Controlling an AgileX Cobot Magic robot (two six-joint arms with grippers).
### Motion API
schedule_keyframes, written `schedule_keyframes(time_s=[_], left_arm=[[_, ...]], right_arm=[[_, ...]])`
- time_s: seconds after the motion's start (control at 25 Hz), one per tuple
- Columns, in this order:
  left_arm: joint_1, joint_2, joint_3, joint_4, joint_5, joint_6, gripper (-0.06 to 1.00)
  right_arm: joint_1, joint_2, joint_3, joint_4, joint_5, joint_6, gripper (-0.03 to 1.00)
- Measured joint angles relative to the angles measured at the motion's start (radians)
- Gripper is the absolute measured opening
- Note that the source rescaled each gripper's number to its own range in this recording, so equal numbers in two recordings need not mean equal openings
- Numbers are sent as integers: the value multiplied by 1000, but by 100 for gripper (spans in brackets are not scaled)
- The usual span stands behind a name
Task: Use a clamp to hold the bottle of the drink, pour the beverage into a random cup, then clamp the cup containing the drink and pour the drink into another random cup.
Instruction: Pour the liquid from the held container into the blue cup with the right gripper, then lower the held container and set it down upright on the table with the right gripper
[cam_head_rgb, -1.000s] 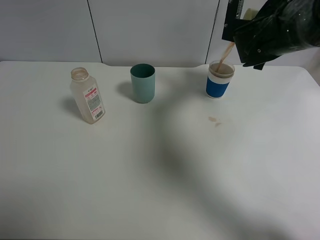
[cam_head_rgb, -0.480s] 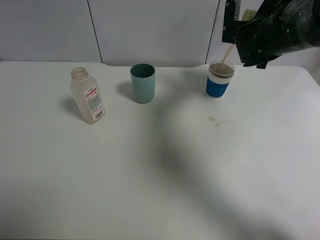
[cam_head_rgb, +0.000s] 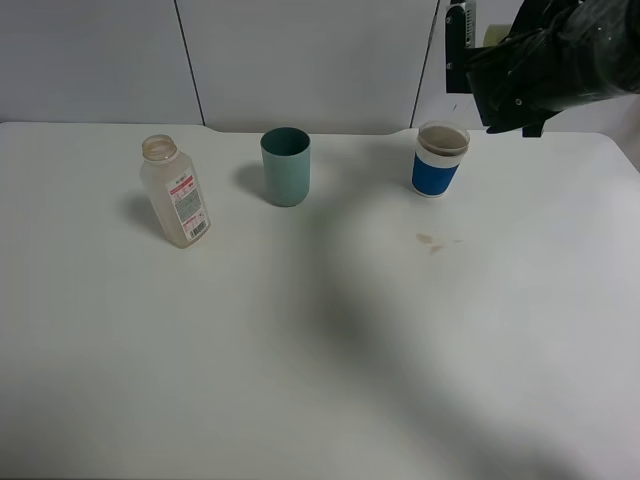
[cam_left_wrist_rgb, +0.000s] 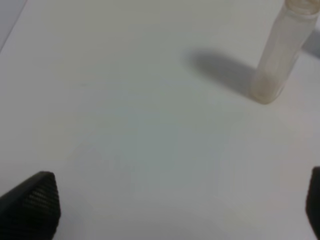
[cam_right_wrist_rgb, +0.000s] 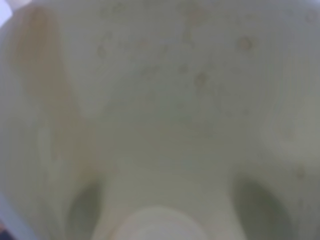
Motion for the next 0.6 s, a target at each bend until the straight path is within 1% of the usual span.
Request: schedule_keyframes(time_s=[0.16,0.28,0.36,0.4,0.52,0.56,0.6], left_arm=[[0,0,0,0,0,0,100],[0,0,0,0,0,0,100],[0,0,0,0,0,0,100],[0,0,0,0,0,0,100],[0,0,0,0,0,0,100],[0,0,0,0,0,0,100],[0,0,0,0,0,0,100]], right_arm=[[0,0,0,-1,0,-90,3],[0,0,0,-1,0,-86,3],[0,0,0,-1,0,-31,3],[0,0,0,-1,0,-31,3],[0,0,0,-2,0,134,3],[0,0,0,2,0,210,3],[0,0,0,26,-3,342,3]])
